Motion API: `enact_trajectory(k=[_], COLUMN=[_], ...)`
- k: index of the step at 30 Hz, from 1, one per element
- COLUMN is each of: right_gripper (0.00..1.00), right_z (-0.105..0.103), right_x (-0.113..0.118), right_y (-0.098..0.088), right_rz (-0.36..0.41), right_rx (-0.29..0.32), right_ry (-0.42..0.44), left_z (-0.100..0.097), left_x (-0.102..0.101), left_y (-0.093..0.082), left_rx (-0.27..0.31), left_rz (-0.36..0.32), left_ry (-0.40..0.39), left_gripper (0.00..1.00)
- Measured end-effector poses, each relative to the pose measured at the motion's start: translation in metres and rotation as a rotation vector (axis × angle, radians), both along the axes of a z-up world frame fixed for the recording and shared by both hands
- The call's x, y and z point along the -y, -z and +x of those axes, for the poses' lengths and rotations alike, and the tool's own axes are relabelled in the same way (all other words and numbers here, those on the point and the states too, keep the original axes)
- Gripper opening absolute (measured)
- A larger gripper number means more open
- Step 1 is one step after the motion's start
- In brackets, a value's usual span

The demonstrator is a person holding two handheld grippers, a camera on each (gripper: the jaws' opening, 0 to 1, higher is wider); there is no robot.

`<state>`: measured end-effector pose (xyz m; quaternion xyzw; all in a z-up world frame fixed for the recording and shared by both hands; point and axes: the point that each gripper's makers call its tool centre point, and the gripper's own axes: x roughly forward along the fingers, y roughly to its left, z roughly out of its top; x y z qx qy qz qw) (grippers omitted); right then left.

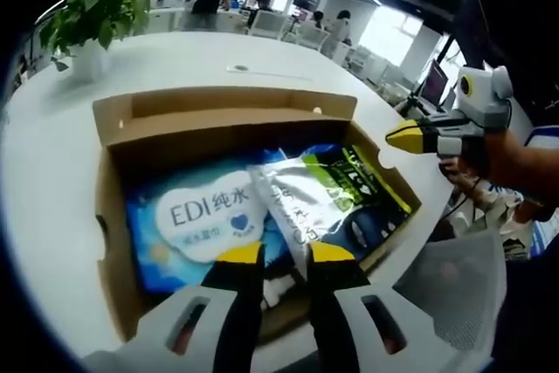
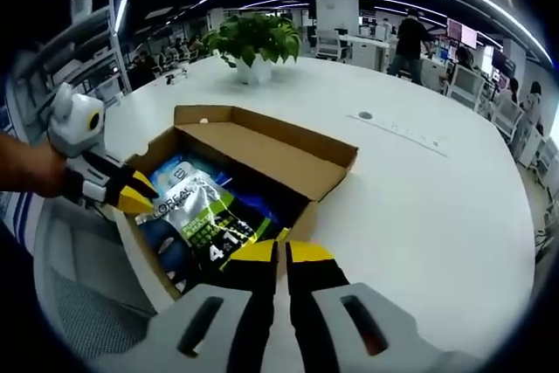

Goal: Operate the shoe box by opening the lid, removing the specified soft item, and placing it in the target area until the item is outside and the box remains undamaged.

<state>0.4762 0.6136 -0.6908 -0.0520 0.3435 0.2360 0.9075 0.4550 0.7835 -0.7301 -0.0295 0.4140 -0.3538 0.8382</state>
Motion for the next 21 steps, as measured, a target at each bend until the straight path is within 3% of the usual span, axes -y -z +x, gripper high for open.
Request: enact_trajectory(k=[21], right_gripper=[0.0], right_z=[-0.013], right_x=[-0.003], right_y=[-0.003], right_rz=[0.049], right_rx=[-0.007], right_ry=[-0.047], left_z=[0.006], left_x=[0.018], left_y=[0.003], left_rx=[-0.043], left_rz=[-0.01], left_ry=[0.026], left_gripper=[0.1])
